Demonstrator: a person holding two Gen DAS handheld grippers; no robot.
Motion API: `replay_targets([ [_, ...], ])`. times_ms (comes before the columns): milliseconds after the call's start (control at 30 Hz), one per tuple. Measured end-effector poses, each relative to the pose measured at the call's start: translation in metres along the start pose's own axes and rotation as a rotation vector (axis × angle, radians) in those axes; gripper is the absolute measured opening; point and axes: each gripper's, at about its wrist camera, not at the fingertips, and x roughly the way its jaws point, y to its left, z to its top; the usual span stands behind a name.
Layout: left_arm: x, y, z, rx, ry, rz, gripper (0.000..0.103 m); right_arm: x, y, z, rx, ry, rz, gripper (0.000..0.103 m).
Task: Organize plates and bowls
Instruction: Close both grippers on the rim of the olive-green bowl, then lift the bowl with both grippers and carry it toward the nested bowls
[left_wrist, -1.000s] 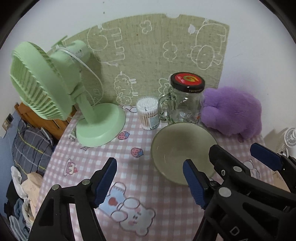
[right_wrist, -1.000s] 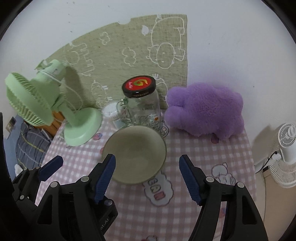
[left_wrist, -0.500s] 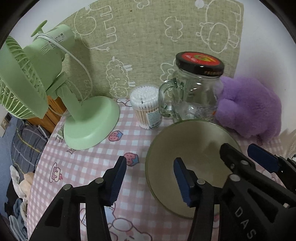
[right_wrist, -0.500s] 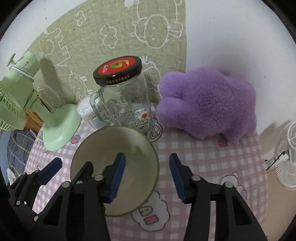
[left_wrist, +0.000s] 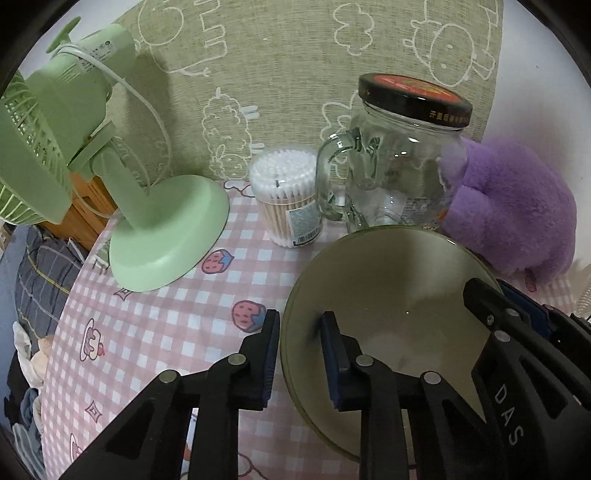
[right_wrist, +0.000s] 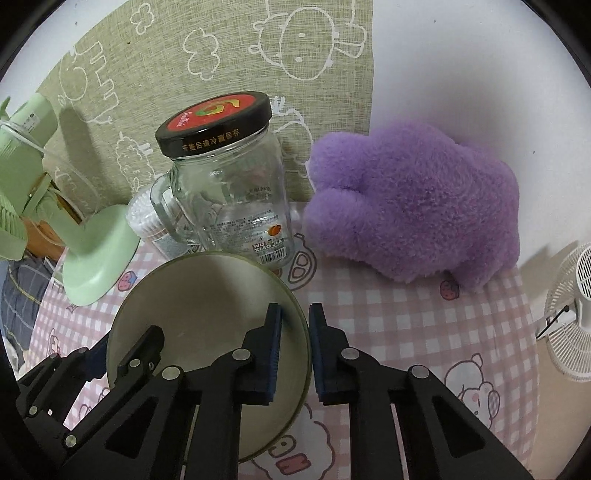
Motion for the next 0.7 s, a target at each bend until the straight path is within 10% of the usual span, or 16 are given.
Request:
replay_targets([
  [700, -0.036, -0.007, -0.012, 0.029, -0.005, -0.015, 0.017, -0.036, -0.008, -0.014, 0.003, 0.017, -0.004, 0.017],
])
